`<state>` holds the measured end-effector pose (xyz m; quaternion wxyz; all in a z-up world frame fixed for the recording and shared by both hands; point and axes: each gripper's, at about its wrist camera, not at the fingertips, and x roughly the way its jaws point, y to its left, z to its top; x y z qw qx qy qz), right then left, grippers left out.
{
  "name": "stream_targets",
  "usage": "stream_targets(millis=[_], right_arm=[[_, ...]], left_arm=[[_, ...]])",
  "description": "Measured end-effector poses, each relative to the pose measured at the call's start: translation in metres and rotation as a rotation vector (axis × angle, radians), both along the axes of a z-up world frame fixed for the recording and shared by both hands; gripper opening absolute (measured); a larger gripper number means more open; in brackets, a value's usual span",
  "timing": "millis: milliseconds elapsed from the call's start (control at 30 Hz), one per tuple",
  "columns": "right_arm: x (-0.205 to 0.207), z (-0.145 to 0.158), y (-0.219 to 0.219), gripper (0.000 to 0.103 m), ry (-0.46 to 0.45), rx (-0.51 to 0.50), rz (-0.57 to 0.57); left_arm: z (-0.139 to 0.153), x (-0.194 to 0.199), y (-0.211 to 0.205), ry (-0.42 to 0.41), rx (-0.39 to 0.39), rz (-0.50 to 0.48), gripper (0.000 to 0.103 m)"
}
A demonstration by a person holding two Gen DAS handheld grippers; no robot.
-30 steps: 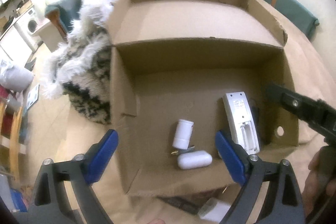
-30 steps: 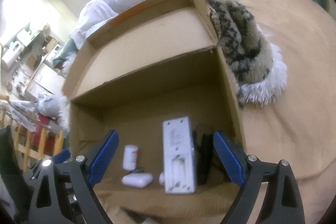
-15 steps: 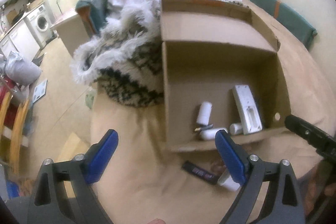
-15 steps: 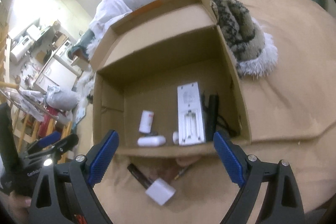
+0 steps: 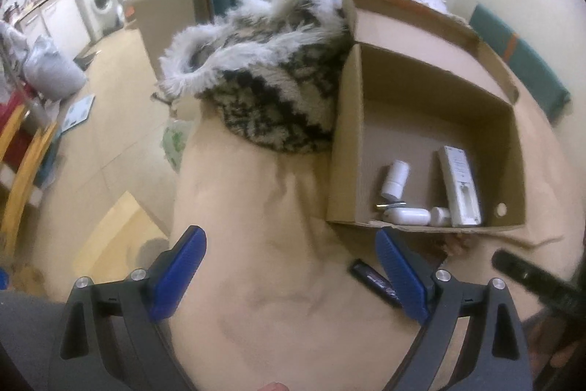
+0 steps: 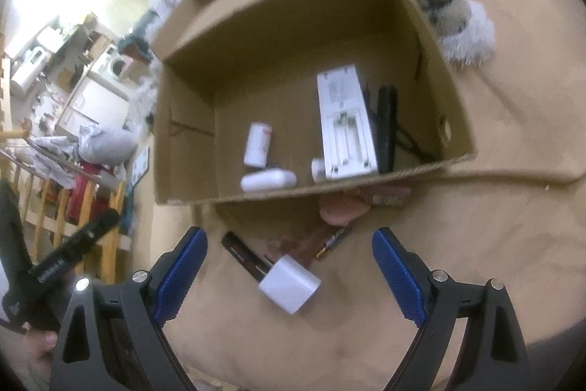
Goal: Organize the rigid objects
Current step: 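Grasp the white charger plug with the right tool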
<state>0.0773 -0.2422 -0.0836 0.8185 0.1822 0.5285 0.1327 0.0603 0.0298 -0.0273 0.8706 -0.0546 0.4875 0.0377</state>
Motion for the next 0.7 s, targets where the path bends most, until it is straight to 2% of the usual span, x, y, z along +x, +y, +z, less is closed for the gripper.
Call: stream_targets(millis=[100,200,300,467,567,667,700], right_arm=[[0.003,-0.019,0.015,0.097,0.077,-0.031,0.054],[0.003,-0.035,0.038,0.097,0.121,-0.155,0.147],[0.001,-0.048,0.065,0.097,0.117,-0.323,0.256],[-0.005,-0.061,0.095,0.097,0.112,-0.409,0.396],[-0.007,-0.064,0.103,0.086,0.098,-0.438,0.435],[-0.010,-0.065,0.108,0.082,0.083,-0.452,0.456],[-0.011,-0.065,0.110,0.071,0.076,-0.453,0.464]], left_arm=[[-0.007,0.003,0.005,0.037,-0.032,0.021,0.092],[-0.011,0.004,0.006,0.064,-0.064,0.024,0.093],[-0.011,0.003,0.004,0.067,-0.056,0.014,0.093],[-0.013,0.003,0.002,0.079,-0.046,0.008,0.093],[-0.015,0.003,0.001,0.085,-0.044,0.003,0.093],[-0.016,0.004,-0.001,0.085,-0.034,0.005,0.095],[-0.017,0.004,-0.001,0.085,-0.031,0.004,0.099]])
